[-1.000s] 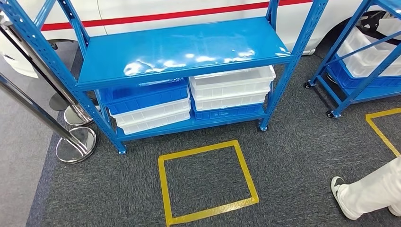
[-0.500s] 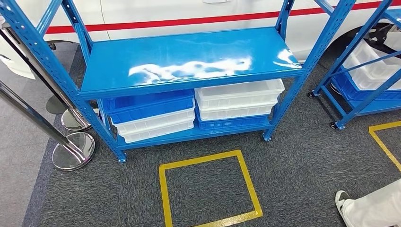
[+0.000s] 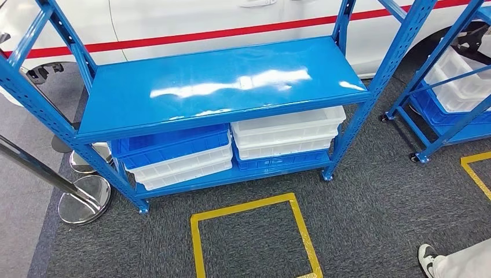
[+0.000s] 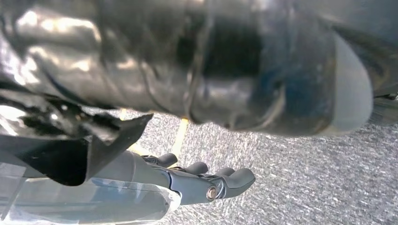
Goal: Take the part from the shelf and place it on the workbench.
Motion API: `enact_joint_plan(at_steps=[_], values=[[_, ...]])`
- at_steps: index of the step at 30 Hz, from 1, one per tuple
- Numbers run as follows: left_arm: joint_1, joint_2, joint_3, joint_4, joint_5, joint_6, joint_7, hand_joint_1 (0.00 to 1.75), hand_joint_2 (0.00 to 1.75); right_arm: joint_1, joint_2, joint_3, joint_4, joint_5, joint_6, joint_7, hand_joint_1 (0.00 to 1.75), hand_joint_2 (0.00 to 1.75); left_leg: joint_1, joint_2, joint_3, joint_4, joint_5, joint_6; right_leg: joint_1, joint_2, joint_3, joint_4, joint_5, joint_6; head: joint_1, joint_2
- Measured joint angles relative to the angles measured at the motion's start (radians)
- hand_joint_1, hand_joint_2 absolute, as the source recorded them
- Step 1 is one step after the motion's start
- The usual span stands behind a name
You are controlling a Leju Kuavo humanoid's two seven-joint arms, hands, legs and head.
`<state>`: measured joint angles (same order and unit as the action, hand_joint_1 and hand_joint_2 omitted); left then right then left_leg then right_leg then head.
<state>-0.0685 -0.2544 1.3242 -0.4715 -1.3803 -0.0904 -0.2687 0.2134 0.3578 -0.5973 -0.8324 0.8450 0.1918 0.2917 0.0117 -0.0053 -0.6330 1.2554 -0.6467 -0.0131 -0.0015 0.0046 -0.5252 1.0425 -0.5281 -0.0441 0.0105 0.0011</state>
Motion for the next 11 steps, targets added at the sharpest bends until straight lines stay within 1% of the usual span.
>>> enact_joint_plan(at_steps=[1,2,3,4,5,6,7,8,9,10,11], values=[[0.002,0.0,0.0,0.0,0.0,0.0,0.0,0.0,0.0,0.0,0.0,-0.002,0.001,0.0,0.0,0.0,0.0,0.0,-0.003,0.0,0.003,-0.051,0.042,0.008,0.003,0.001,0.015,0.0,-0.011,0.0,0.0,0.0],[0.004,0.001,0.0,0.0,0.0,0.0,0.0,0.0,0.0,0.001,0.001,-0.003,0.002,0.001,0.0,0.0,0.0,0.0,-0.007,0.0,0.009,-0.107,0.099,0.02,0.004,0.001,0.029,-0.001,-0.022,0.001,0.0,0.0],[0.005,0.002,0.0,0.0,0.0,0.001,0.0,0.0,0.0,0.0,0.002,-0.004,0.004,0.001,0.0,0.0,0.0,0.0,-0.013,0.001,0.012,-0.151,0.142,0.03,0.006,0.002,0.039,-0.002,-0.032,0.004,0.0,0.0],[0.005,0.003,0.0,0.0,0.0,0.001,0.001,0.0,0.0,-0.002,0.003,-0.005,0.005,0.001,0.0,0.0,0.0,0.0,-0.018,0.001,0.017,-0.18,0.172,0.039,0.005,0.002,0.046,-0.004,-0.04,0.008,0.0,0.0],[0.006,0.004,0.0,0.0,0.0,0.002,0.001,0.0,0.0,-0.003,0.004,-0.006,0.007,0.001,0.0,0.0,0.0,0.0,-0.023,0.0,0.019,-0.195,0.183,0.046,0.004,0.003,0.053,-0.004,-0.044,0.015,0.0,0.0],[0.006,0.004,-0.001,0.0,-0.001,0.002,0.002,0.0,0.0,-0.005,0.004,-0.006,0.007,0.001,0.0,0.0,0.0,0.0,-0.025,-0.001,0.026,-0.204,0.176,0.05,0.004,0.004,0.061,-0.004,-0.044,0.022,0.0,0.0],[0.006,0.003,-0.001,0.0,-0.001,0.002,0.002,0.0,0.0,-0.006,0.005,-0.007,0.007,0.001,0.0,0.0,0.0,0.0,-0.023,-0.002,0.041,-0.218,0.177,0.056,0.003,0.003,0.067,0.001,-0.043,0.028,0.0,0.0],[0.006,0.002,-0.001,0.0,-0.001,0.002,0.002,0.0,0.0,-0.007,0.005,-0.008,0.008,0.002,0.0,0.0,0.0,0.0,-0.02,-0.003,0.057,-0.23,0.177,0.062,0.003,0.001,0.069,0.017,-0.04,0.033,0.0,0.0],[0.005,0.001,-0.002,0.0,-0.001,0.002,0.002,0.0,0.0,-0.008,0.006,-0.008,0.008,0.002,0.0,0.0,0.0,0.0,-0.016,-0.003,0.074,-0.24,0.175,0.067,0.003,0.001,0.057,0.046,-0.042,0.037,0.0,0.0],[0.004,0.0,-0.002,0.0,-0.001,0.002,0.002,0.0,0.0,-0.01,0.005,-0.009,0.008,0.002,0.0,0.0,0.0,0.0,-0.013,-0.003,0.089,-0.248,0.173,0.07,0.003,0.001,0.032,0.091,-0.053,0.042,0.0,0.0],[0.003,0.0,-0.002,0.0,-0.001,0.002,0.002,0.0,0.0,-0.01,0.005,-0.009,0.008,0.002,0.0,0.0,0.0,0.0,-0.012,-0.003,0.094,-0.251,0.172,0.072,0.002,0.001,0.018,0.116,-0.058,0.044,0.0,0.0]])
